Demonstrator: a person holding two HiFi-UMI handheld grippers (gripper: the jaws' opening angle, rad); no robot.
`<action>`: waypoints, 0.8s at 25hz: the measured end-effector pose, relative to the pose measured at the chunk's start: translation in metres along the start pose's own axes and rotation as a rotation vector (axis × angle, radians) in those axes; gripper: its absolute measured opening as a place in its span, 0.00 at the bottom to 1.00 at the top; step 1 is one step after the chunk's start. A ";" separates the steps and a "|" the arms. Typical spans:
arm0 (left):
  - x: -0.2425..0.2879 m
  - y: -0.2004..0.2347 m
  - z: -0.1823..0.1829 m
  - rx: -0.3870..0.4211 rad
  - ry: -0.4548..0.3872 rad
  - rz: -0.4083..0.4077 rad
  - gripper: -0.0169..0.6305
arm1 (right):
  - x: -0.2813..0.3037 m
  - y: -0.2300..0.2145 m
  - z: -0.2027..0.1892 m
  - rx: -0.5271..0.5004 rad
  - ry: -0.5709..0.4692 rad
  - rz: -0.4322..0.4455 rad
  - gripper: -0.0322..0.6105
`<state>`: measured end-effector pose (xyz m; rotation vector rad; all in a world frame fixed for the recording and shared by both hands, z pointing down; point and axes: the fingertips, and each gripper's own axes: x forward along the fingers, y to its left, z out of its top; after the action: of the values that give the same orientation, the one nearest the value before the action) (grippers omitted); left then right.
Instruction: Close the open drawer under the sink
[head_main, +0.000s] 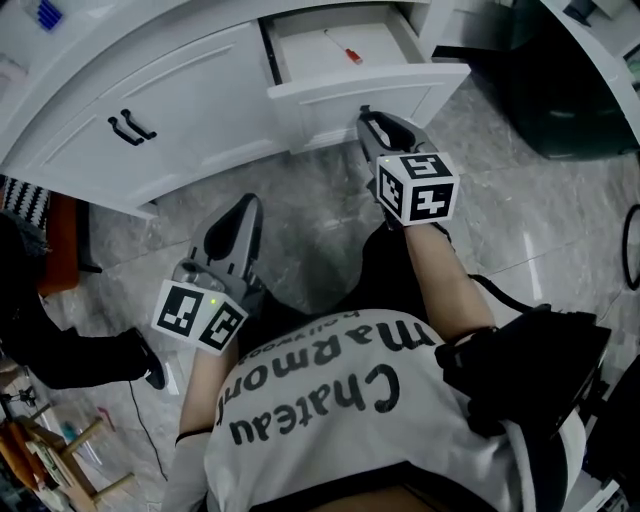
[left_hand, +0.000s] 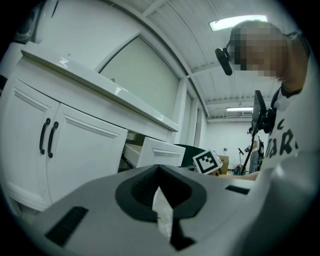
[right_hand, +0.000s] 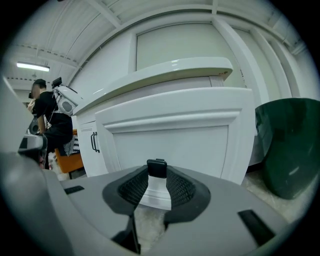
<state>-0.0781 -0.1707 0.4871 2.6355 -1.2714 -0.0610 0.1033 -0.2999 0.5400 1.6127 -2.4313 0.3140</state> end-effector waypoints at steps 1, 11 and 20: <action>0.001 0.000 0.000 0.005 -0.002 0.000 0.04 | 0.002 -0.001 0.001 -0.005 0.000 -0.003 0.24; -0.003 -0.006 -0.001 0.036 -0.010 0.022 0.04 | 0.012 -0.006 0.007 0.020 -0.013 0.009 0.24; -0.013 0.006 -0.003 -0.001 0.015 0.059 0.04 | 0.033 -0.009 0.022 0.024 -0.004 0.001 0.24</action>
<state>-0.0906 -0.1639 0.4909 2.5906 -1.3431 -0.0324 0.0982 -0.3388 0.5293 1.6229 -2.4408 0.3416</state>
